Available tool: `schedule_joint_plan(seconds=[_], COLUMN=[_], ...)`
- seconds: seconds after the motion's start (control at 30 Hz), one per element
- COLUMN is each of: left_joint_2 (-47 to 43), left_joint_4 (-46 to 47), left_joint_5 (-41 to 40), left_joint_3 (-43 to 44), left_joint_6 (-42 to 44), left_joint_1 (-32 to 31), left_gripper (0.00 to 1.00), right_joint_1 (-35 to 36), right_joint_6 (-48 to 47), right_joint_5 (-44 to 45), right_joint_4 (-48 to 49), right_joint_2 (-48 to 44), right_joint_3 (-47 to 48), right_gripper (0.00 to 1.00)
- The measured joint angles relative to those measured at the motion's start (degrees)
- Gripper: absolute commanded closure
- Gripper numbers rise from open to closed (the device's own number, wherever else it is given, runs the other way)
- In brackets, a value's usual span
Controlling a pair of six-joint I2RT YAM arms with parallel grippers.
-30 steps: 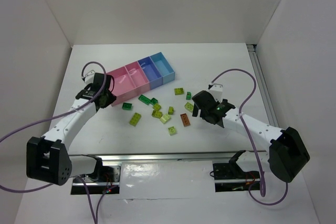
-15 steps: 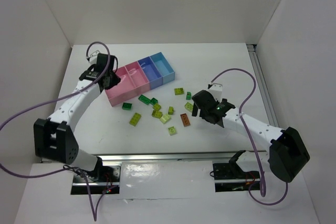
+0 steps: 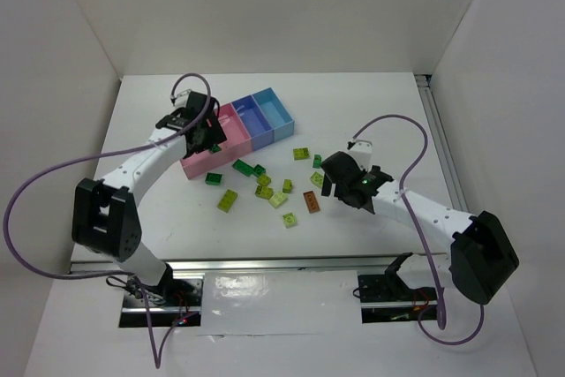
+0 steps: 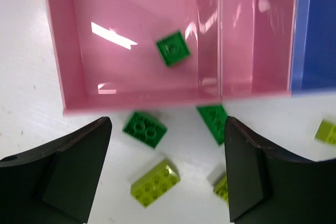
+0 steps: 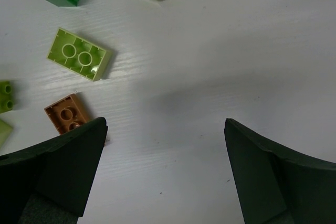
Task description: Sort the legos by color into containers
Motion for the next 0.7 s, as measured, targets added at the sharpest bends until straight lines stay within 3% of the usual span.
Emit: schedule_joint_plan(seconds=[0.13, 0.3, 0.57, 0.7], left_joint_2=[-5.2, -4.5, 4.1, 7.9], left_joint_4=[0.2, -0.4, -0.2, 0.2], left_joint_5=[0.0, 0.3, -0.4, -1.1], left_joint_3=[-6.9, -13.5, -11.6, -9.1], left_joint_6=[-0.5, -5.1, -12.3, -14.2], left_joint_1=[-4.3, -7.1, -7.2, -7.0], left_gripper=[0.11, 0.12, 0.16, 0.28], right_joint_1=[0.2, 0.8, 1.6, 1.6], right_joint_6=[0.0, 0.0, 0.0, 0.0], right_joint_5=[-0.1, -1.0, -1.3, -1.2], right_joint_4=[0.1, 0.6, 0.5, 0.5], right_joint_2=[1.9, 3.7, 3.9, 3.9], right_joint_3=[0.0, 0.0, 0.0, 0.0], right_gripper=[0.0, 0.0, 0.0, 0.0])
